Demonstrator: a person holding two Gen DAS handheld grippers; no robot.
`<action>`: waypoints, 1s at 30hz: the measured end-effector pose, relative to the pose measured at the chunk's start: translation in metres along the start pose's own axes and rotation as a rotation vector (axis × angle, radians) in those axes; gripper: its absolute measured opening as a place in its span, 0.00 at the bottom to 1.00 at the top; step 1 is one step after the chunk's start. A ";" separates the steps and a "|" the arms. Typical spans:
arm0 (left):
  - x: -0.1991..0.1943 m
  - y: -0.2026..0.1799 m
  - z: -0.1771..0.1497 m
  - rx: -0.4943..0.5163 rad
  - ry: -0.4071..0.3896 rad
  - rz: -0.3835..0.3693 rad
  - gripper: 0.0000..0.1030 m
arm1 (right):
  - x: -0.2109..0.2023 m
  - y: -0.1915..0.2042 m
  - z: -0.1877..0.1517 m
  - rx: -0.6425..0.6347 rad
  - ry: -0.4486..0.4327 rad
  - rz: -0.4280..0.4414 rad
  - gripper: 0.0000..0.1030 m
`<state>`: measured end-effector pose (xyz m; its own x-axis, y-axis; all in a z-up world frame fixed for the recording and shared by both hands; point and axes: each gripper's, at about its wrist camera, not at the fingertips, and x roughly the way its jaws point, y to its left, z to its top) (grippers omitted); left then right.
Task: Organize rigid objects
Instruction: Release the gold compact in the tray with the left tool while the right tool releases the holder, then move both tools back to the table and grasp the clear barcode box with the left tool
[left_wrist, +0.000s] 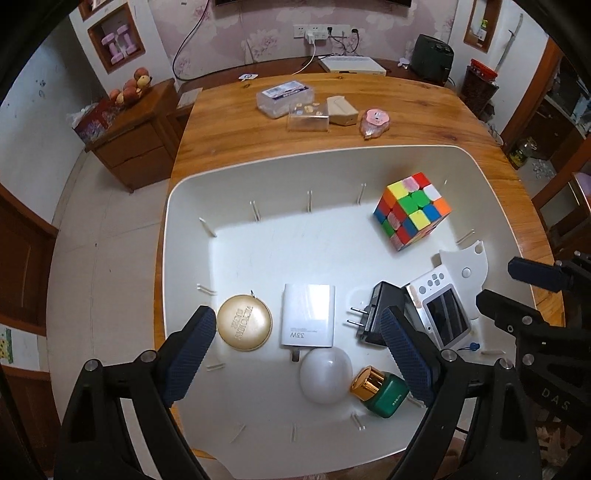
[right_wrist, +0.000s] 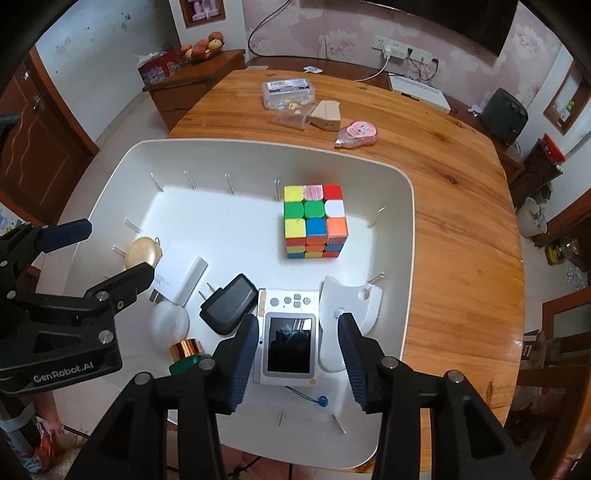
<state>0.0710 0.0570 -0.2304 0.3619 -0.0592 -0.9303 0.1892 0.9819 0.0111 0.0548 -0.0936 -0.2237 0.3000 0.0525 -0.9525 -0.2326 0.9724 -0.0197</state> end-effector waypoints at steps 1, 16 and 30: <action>-0.001 0.000 0.001 0.001 0.002 -0.001 0.89 | -0.001 0.000 0.001 0.000 -0.004 0.000 0.44; -0.020 0.003 0.026 -0.006 -0.005 0.018 0.89 | -0.026 -0.011 0.017 0.014 -0.075 -0.012 0.44; -0.073 0.017 0.091 0.044 -0.139 0.030 0.89 | -0.063 -0.047 0.070 0.088 -0.157 0.013 0.47</action>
<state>0.1309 0.0620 -0.1293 0.4903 -0.0572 -0.8697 0.2153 0.9749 0.0572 0.1119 -0.1269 -0.1418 0.4395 0.0933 -0.8934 -0.1577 0.9872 0.0255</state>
